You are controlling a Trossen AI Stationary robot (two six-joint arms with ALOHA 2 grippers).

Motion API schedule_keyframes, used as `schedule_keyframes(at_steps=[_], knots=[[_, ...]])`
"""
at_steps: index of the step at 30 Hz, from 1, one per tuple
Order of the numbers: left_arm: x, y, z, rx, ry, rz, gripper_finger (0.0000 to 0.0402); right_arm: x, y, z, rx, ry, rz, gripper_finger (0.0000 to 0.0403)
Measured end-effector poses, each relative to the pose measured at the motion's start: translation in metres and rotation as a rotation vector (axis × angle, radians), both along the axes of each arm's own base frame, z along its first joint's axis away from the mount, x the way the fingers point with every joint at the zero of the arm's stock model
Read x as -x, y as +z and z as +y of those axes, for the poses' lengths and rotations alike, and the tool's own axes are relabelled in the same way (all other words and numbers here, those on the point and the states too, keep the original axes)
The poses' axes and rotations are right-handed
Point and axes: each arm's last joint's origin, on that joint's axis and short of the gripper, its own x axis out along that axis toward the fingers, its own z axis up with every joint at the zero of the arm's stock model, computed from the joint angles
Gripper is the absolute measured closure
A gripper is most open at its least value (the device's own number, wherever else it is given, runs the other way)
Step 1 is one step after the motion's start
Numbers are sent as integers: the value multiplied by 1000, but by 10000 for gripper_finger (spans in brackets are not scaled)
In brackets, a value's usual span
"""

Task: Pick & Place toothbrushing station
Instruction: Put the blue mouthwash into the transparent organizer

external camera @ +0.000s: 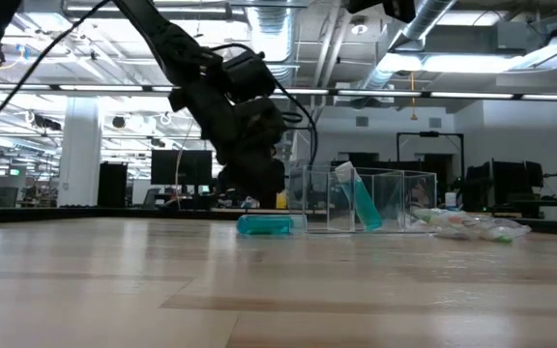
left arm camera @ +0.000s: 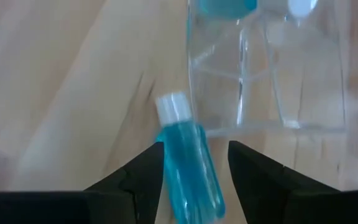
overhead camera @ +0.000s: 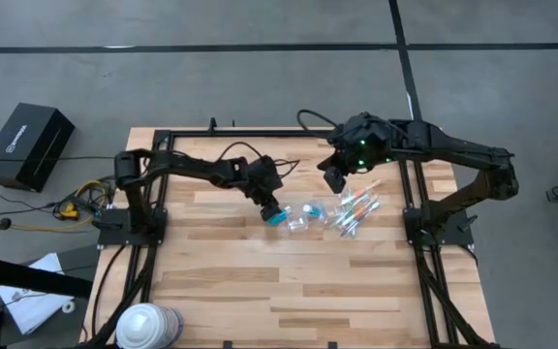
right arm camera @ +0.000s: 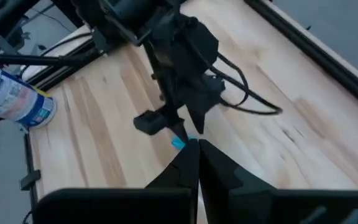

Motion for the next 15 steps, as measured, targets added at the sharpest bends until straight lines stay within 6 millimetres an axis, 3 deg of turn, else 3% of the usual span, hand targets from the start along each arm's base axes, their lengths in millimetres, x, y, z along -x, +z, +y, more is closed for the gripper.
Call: schedule_keyframes(at_steps=[15], knots=[[-3,-26,-21,0,-71,112,226,1,0,-6,3,9,7,403]])
